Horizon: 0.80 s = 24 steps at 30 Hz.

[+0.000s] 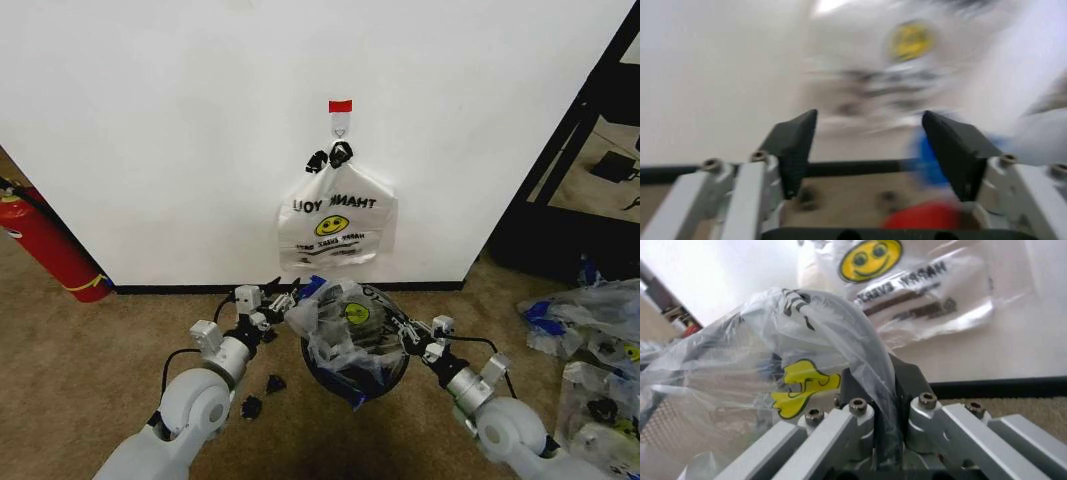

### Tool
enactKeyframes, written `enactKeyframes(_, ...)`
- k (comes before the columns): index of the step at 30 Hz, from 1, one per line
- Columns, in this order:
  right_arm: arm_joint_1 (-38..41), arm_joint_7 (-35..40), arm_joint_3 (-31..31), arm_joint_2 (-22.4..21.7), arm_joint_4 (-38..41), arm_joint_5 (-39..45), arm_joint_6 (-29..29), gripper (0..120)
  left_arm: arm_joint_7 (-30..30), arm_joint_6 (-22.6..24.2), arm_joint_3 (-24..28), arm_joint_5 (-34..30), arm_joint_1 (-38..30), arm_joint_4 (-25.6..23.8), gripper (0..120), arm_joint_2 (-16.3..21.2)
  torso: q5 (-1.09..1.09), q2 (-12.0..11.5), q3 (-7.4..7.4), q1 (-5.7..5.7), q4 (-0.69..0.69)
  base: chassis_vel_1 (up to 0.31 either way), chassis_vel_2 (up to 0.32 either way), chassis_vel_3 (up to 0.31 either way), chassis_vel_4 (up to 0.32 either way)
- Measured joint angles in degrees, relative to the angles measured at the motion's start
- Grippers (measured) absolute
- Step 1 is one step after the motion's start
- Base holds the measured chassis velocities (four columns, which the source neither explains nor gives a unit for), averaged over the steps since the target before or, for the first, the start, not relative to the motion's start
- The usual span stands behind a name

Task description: Pick up the garbage bag from the wall and place it over the trash bin.

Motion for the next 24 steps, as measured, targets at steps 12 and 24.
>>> enactKeyframes(12,-0.5,10.3,-1.6,5.0,-1.8,-0.8,5.0,1,-19.7,2.3,-1.9,5.2,12.1,-13.7,100,-1.1,0.01,0.0,-0.01,0.00,0.00,0.000,0.000,0.000,0.000)
enactKeyframes(24,1.0,7.6,-3.3,6.9,-3.4,-6.1,12.1,1,-17.4,2.6,9.9,10.3,26.6,-19.6,100,-4.7,0.00,0.0,0.00,-0.01,-0.01,0.000,0.000,0.000,0.000)
